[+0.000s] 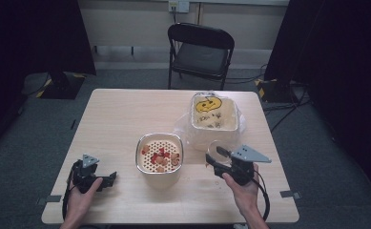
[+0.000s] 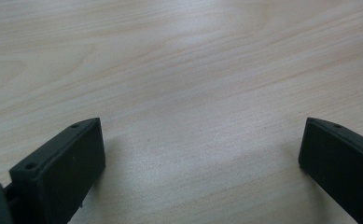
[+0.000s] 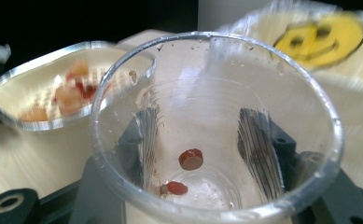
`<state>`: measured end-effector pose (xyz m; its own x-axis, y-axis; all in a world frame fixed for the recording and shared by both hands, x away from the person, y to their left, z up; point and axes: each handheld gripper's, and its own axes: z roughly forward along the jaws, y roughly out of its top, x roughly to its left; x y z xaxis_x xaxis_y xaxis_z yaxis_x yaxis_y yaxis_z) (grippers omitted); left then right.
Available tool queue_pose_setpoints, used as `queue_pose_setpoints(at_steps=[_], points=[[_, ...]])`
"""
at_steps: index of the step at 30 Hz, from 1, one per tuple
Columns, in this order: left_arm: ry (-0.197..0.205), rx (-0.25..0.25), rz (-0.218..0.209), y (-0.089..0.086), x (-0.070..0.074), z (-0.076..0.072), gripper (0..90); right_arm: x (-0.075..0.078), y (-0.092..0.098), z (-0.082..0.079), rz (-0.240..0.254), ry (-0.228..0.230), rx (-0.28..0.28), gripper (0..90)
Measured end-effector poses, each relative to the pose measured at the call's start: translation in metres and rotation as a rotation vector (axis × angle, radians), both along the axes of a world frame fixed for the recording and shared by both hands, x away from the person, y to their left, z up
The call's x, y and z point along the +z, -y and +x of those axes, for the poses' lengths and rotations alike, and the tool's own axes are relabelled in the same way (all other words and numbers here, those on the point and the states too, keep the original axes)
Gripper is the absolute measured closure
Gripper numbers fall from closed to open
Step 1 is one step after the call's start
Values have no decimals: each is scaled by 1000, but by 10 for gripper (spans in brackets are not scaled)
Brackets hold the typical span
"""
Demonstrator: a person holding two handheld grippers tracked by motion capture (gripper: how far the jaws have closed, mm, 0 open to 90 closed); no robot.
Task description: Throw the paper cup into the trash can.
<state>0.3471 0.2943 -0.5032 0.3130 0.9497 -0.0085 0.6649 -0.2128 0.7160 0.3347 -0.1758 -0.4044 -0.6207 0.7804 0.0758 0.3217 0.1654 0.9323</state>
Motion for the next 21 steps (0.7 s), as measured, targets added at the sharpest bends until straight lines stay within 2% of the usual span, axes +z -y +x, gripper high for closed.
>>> queue_pose_setpoints(at_steps=[9, 14, 15, 19, 21], points=[[0, 0, 0, 0, 0, 0, 0, -44, -4, 0, -74, -76, -12, 469], [-1, -1, 1, 0, 0, 0, 0, -59, -7, 6, -76, -108, -21, 466], [0, -1, 1, 0, 0, 0, 0, -65, -10, 8, -100, -119, -26, 468], [0, 0, 0, 0, 0, 0, 0, -64, -10, 9, -92, -116, -29, 469], [0, 0, 0, 0, 0, 0, 0, -54, -8, 10, -70, -104, -25, 473]])
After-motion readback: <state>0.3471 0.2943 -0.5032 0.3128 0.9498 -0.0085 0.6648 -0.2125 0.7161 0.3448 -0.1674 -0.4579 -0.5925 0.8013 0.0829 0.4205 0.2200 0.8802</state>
